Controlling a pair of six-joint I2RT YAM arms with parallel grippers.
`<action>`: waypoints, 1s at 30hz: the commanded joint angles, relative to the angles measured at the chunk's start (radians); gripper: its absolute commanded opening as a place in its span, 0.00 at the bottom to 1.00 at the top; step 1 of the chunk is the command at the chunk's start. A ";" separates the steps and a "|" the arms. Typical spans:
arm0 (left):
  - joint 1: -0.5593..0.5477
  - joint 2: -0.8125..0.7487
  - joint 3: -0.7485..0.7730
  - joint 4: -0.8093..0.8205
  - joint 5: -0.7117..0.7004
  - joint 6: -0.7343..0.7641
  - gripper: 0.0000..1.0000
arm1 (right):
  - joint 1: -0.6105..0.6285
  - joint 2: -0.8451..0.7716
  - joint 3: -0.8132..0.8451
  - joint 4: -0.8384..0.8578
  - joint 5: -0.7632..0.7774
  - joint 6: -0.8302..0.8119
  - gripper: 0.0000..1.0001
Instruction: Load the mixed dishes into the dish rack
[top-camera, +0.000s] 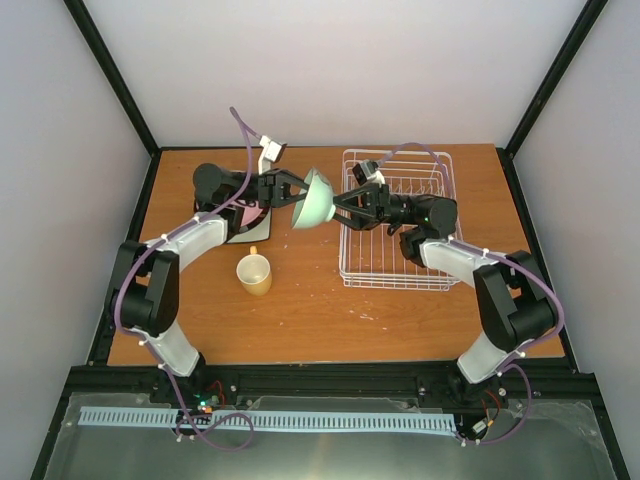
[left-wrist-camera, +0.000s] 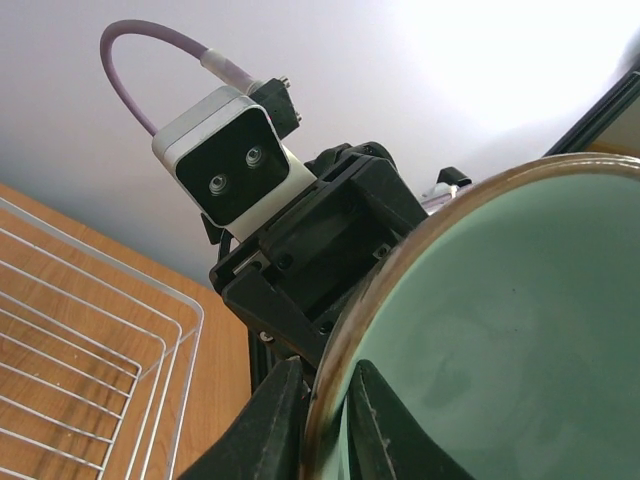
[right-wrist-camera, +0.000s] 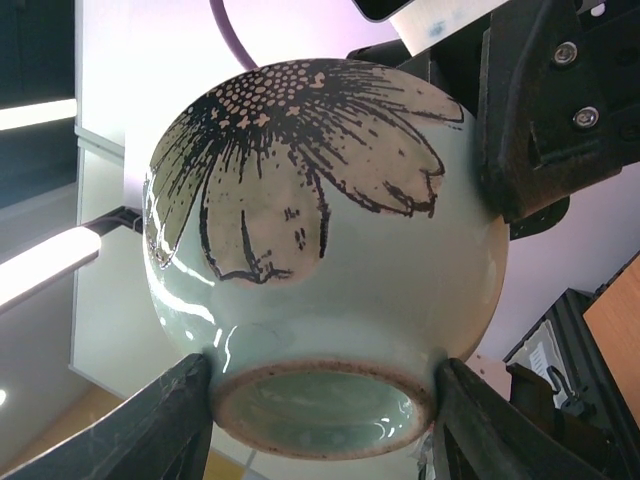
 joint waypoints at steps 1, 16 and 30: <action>-0.017 0.022 0.039 -0.048 -0.038 0.048 0.14 | 0.010 0.009 0.013 0.177 0.054 -0.023 0.03; -0.017 0.077 0.110 -0.132 -0.029 0.093 0.39 | -0.086 0.017 -0.045 0.177 0.069 -0.044 0.03; -0.017 0.208 0.238 -0.136 -0.003 0.067 0.52 | -0.135 0.041 -0.081 0.177 0.069 -0.064 0.03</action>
